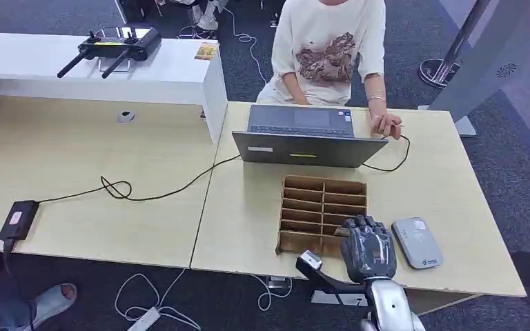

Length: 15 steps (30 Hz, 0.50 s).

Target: Pass the card to the sensor for recognition and then transmit it.

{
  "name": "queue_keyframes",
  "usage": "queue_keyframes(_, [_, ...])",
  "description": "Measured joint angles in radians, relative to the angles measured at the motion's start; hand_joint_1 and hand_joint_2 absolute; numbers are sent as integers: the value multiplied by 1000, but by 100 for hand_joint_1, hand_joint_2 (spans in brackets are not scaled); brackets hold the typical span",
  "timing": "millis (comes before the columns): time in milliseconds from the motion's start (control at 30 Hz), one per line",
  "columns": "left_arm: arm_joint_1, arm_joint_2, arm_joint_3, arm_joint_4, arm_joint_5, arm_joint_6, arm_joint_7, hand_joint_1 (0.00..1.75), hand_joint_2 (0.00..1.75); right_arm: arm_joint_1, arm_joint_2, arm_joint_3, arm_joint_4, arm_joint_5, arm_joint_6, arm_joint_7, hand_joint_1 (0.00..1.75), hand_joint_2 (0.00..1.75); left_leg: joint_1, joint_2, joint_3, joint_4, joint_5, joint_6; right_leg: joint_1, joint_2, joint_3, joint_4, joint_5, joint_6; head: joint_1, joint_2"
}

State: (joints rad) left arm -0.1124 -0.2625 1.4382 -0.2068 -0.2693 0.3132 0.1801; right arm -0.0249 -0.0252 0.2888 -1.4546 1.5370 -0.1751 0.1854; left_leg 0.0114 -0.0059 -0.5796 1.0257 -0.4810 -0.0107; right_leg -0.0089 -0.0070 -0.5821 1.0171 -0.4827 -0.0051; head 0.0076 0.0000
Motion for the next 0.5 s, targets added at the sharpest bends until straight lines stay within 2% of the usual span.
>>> queue_keyframes(133, [0, 0, -2, 0, -6, 0, 1, 0, 0, 2, 0, 0, 0, 0, 7, 2, 127, 175, 0, 0, 0, 0, 0, 0, 0, 0, 0, 0, 0, 0, 0, 0])
queue_keyframes(233, [-1, 0, -6, 0, -15, 3, 8, 0, 0, 1, 0, 0, 0, 1, 9, 0, 147, 175, 0, 0, 0, 0, 0, 0, 0, 0, 0, 0, 0, 0, 0, 0])
queue_keyframes(267, [-1, 0, -8, 0, -17, 5, 10, 0, 0, 1, 0, 0, 0, 1, 10, 0, 147, 175, 0, 0, 0, 0, 0, 0, 0, 0, 0, 0, 0, 0, 0, 0])
queue_keyframes(300, [-2, 0, -10, 0, -22, 7, 13, 0, 0, 1, 0, 0, 1, 1, 10, -2, 159, 175, 0, 0, 0, 0, 0, 0, 0, 0, 0, 0, 0, 0, 0, 0])
queue_keyframes(500, [-2, -1, -28, 0, -42, 11, 28, 0, 0, -5, 0, 0, 7, 2, 8, -12, 171, 175, 0, 0, 0, 0, 0, 0, 0, 0, 0, 0, 0, 0, 0, 0])
